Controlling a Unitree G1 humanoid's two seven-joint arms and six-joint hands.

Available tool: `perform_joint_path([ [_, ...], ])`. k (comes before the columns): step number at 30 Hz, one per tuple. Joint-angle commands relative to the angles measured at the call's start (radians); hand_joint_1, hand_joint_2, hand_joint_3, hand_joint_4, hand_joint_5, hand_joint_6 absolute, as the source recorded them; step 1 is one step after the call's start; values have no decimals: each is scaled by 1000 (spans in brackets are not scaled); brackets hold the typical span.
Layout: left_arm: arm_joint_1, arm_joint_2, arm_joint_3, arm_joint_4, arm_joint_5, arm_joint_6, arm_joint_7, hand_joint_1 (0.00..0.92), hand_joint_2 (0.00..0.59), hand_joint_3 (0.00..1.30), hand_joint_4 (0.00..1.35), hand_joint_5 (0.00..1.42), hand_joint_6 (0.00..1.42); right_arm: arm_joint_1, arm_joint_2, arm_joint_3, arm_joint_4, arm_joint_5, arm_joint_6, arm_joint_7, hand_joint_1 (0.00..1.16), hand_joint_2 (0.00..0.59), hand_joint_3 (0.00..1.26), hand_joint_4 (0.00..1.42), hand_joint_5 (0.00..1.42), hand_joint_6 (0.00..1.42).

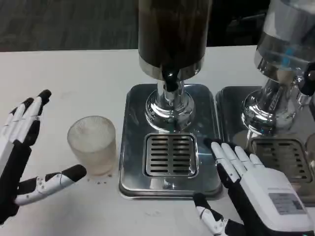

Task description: Grasp the cup under the faucet to collect the drink, then remove the cup.

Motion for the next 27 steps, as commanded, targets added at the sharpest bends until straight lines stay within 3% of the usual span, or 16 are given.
perform_joint_path([
  [1,-105,45,-41,151,-3,-17,10,82,0,0,0,54,75,-10,12,15,11,-8,9,-27,340,461,0,0,0,0],
  [11,-280,106,-181,392,36,-51,30,138,0,0,0,176,191,-57,22,32,9,0,12,-27,341,461,20,0,0,0],
  [21,-377,119,-284,537,58,-26,48,156,3,0,0,204,202,-61,8,51,6,21,8,-27,357,462,44,0,0,0],
  [27,-415,112,-313,595,40,-23,52,156,1,0,0,225,217,-65,5,55,11,33,7,-26,368,461,62,0,0,0],
])
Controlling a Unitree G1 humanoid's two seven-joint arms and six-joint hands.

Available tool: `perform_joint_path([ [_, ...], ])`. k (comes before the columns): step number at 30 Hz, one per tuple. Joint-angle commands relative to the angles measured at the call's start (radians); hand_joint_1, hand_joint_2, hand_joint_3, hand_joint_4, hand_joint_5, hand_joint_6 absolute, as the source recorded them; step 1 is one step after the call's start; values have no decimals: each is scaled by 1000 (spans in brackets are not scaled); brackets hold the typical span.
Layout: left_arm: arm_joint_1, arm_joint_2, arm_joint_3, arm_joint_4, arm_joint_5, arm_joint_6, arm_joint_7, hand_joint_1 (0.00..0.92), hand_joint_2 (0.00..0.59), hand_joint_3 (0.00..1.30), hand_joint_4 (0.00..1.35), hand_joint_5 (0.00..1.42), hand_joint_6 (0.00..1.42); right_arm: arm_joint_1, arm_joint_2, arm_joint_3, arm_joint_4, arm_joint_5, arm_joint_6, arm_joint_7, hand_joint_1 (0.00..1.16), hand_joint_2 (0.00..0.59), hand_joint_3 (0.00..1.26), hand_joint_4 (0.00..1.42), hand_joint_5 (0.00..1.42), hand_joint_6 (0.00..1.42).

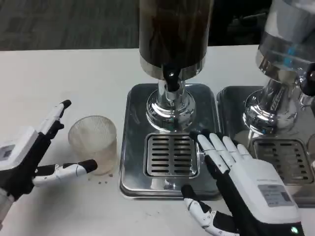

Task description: Grasp the cup under the faucet to collect the drink, then remove the cup.

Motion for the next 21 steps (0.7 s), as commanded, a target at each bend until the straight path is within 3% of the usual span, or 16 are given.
perform_joint_path([
  [1,-31,1,-25,39,-5,4,13,156,1,0,0,226,217,-7,-5,1,-1,10,-4,-7,369,461,62,0,0,0],
  [21,-139,-69,-87,165,-66,-33,-60,160,2,0,23,278,260,1,3,-1,-7,9,8,-11,377,461,73,0,0,0],
])
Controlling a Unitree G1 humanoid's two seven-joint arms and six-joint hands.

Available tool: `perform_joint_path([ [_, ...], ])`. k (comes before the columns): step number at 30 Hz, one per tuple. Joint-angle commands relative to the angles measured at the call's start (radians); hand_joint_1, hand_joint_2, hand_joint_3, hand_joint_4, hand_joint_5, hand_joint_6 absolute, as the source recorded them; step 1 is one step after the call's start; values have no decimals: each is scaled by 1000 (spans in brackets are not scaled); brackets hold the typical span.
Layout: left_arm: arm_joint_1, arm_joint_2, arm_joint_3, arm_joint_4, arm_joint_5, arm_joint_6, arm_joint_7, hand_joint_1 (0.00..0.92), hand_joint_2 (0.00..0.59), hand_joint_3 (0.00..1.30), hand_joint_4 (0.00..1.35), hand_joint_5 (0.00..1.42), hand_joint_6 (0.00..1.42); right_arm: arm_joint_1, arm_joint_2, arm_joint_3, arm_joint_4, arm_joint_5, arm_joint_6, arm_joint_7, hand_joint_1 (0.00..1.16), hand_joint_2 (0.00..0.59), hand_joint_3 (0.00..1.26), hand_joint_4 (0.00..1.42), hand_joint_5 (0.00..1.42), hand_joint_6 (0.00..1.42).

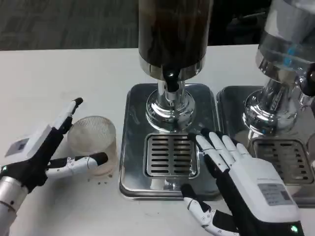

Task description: Grasp the cup under the faucet to collect the drink, then remove the cup.

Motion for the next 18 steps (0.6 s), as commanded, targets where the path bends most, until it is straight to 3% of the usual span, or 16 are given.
perform_joint_path([
  [1,-28,-22,-19,28,-19,-1,-39,160,2,0,24,278,260,8,3,-2,-9,4,8,-12,377,461,73,0,0,0],
  [9,-54,-41,-34,51,-39,14,-67,161,2,0,26,285,263,17,10,-2,-13,3,11,-18,378,461,77,0,0,0],
  [18,-59,-46,-51,46,-19,28,-32,250,34,0,56,324,297,13,9,-4,-5,17,6,-22,380,461,82,0,0,0],
])
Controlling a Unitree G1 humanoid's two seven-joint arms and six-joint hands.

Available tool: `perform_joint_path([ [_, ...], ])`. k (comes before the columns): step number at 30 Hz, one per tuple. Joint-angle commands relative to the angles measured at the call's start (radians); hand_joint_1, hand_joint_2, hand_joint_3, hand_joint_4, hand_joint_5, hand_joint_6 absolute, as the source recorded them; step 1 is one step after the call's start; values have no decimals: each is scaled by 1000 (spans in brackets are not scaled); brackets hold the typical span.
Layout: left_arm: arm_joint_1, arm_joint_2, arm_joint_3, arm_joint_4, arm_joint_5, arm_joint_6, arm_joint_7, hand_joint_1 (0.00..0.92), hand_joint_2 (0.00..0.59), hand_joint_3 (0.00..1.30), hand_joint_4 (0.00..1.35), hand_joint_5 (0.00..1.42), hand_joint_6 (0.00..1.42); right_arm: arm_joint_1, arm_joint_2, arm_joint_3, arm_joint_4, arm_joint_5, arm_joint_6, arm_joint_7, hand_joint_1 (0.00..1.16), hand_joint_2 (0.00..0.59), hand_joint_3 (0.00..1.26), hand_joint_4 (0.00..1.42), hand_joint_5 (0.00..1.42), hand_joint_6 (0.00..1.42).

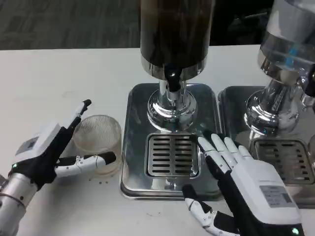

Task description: Grasp the cup under the faucet to collect the drink, then remove the cup.

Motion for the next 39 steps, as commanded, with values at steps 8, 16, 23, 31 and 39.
perform_joint_path([
  [8,-21,-12,-48,2,33,0,69,289,40,0,82,368,338,-7,-1,-6,0,25,1,-18,381,461,89,0,0,0],
  [16,-26,-33,-68,12,32,-28,98,314,95,297,334,634,907,10,0,-4,-12,33,2,-26,381,462,94,0,0,0],
  [23,-27,-50,-75,29,15,-44,102,327,121,489,555,813,1116,23,0,-12,-25,36,4,-29,381,465,95,0,0,0],
  [31,-2,-57,-49,17,-13,-71,140,421,85,680,764,991,1269,15,-7,-21,-18,52,-1,-27,382,467,103,0,0,0],
  [39,28,-50,11,-16,-41,-112,177,477,34,763,869,1068,1341,1,-8,-24,-9,63,-5,-28,382,467,104,1,0,0],
])
